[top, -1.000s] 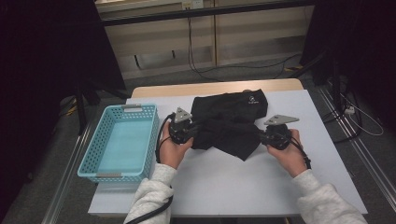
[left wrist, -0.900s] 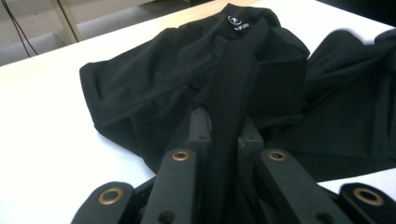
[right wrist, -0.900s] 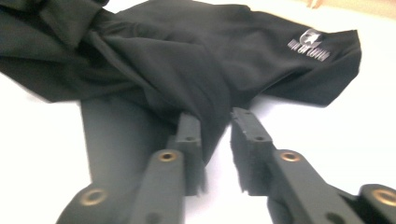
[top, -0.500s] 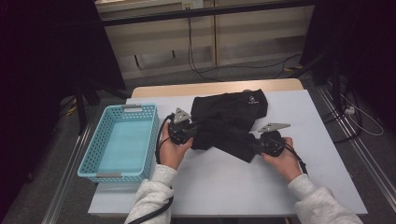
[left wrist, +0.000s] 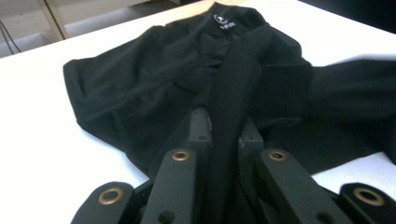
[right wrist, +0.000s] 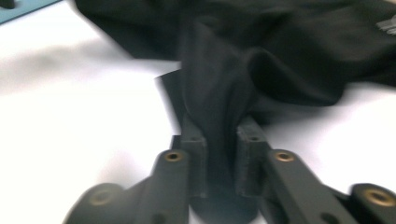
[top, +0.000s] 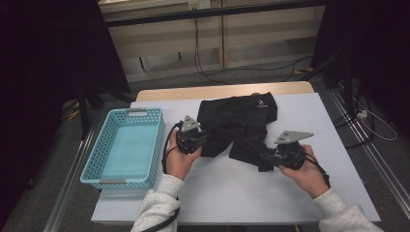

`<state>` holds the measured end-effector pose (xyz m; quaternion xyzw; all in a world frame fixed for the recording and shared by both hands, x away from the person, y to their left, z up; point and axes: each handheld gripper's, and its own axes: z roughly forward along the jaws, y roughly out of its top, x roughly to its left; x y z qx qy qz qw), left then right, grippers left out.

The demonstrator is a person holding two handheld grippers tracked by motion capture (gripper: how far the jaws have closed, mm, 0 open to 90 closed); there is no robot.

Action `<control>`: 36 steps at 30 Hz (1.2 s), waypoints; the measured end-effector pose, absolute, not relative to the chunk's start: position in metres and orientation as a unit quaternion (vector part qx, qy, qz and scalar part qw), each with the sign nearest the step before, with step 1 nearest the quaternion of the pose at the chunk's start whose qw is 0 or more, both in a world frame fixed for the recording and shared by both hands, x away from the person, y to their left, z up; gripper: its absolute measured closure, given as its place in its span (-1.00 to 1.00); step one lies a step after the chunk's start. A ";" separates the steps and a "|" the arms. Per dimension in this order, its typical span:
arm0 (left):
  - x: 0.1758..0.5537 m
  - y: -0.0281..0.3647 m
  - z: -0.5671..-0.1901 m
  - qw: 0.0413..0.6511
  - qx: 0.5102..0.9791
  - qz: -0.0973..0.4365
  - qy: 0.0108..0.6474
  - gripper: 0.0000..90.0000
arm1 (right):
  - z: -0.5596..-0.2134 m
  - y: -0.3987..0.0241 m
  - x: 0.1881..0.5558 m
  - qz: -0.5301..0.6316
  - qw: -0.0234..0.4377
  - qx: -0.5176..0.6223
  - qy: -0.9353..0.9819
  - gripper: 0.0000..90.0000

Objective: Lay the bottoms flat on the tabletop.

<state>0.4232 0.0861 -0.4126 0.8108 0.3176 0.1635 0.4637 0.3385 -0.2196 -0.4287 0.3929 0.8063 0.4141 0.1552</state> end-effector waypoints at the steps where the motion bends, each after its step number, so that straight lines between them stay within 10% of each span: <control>1: 0.423 0.087 -0.414 0.462 0.812 0.164 0.315 0.81 | -0.433 -0.215 0.339 0.414 0.147 0.389 0.810 0.57; 6: 0.422 0.096 -0.418 0.453 0.815 0.170 0.320 0.80 | -0.430 -0.215 0.341 0.421 0.152 0.398 0.801 0.07; 15: 0.417 0.099 -0.422 0.449 0.817 0.169 0.320 0.80 | -0.434 -0.265 0.366 0.410 0.191 0.488 0.747 0.03; 23: 0.412 0.096 -0.421 0.451 0.821 0.163 0.309 0.80 | -0.463 -0.229 0.380 0.359 0.169 0.461 0.794 0.03; 27: 0.409 0.099 -0.421 0.451 0.821 0.162 0.310 0.79 | -0.464 -0.220 0.378 0.362 0.176 0.452 0.796 0.21; 31: 0.407 0.103 -0.420 0.452 0.818 0.164 0.314 0.79 | -0.463 -0.220 0.377 0.375 0.146 0.444 0.800 0.96; 36: 0.408 0.101 -0.421 0.452 0.820 0.164 0.311 0.79 | -0.452 -0.239 0.373 0.377 0.148 0.459 0.791 0.99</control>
